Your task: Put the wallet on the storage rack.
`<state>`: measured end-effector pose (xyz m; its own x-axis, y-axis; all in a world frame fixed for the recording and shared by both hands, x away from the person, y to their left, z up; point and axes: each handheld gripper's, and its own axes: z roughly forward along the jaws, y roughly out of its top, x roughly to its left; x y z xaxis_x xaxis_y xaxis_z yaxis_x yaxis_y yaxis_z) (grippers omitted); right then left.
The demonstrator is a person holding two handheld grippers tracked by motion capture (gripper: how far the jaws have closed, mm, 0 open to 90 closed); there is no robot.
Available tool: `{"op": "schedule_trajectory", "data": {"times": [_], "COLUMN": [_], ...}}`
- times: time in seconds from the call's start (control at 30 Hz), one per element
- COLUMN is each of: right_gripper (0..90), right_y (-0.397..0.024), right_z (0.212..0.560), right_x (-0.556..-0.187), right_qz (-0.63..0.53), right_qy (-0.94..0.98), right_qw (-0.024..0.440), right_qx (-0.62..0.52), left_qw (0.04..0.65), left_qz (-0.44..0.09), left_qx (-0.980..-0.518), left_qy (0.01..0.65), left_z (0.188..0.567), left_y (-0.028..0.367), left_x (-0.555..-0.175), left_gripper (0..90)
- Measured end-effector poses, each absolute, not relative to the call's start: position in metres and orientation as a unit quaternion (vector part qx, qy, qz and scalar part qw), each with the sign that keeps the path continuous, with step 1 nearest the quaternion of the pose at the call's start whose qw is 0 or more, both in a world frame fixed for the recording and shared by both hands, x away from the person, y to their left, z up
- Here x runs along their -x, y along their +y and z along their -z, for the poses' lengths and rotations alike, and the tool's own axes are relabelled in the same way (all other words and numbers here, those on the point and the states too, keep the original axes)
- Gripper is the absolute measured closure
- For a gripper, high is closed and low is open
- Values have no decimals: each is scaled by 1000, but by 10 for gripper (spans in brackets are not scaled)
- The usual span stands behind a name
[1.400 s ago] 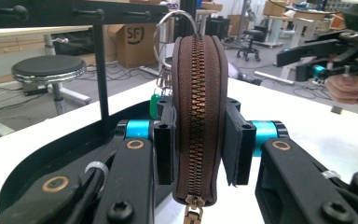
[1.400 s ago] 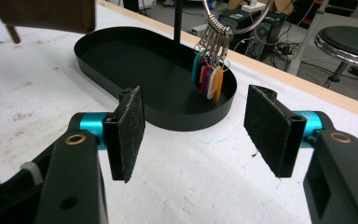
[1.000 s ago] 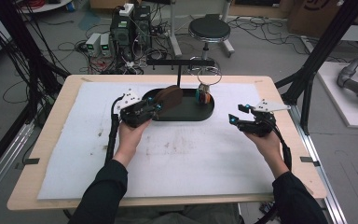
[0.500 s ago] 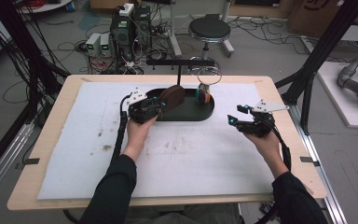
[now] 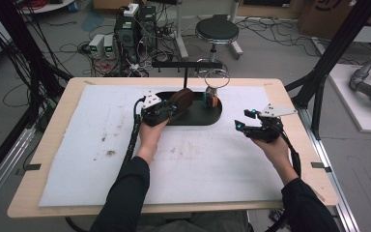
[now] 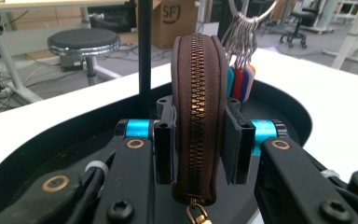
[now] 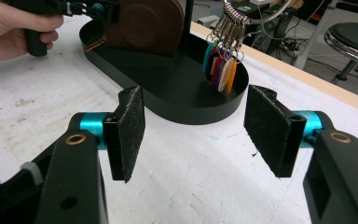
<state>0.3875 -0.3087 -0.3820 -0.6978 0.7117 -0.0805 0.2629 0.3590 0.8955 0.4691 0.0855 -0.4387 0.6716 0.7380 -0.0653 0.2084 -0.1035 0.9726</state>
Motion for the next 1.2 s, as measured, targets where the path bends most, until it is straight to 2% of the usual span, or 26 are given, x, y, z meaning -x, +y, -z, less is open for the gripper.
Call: {"op": "schedule_trajectory", "data": {"times": [0.57, 0.77, 0.9, 1.2], "right_gripper": [391, 391, 391, 391], "right_y": [-311, -312, -313, -313], "right_z": [384, 385, 385, 385], "right_x": [-387, -389, -388, -388], "right_qz": [-476, -476, -475, -474], "right_qy": [789, 790, 790, 791], "right_qw": [234, 230, 231, 230], "right_qx": [-309, -310, -312, -311], "left_qw": [561, 516, 515, 507], "left_qz": [-230, -247, -240, -228], "left_qx": [-711, -744, -744, -743], "left_qy": [356, 345, 351, 373], "left_z": [447, 446, 445, 445], "left_y": [77, 65, 66, 71], "left_x": [-480, -480, -480, -480], "left_gripper": [684, 660, 650, 485]}}
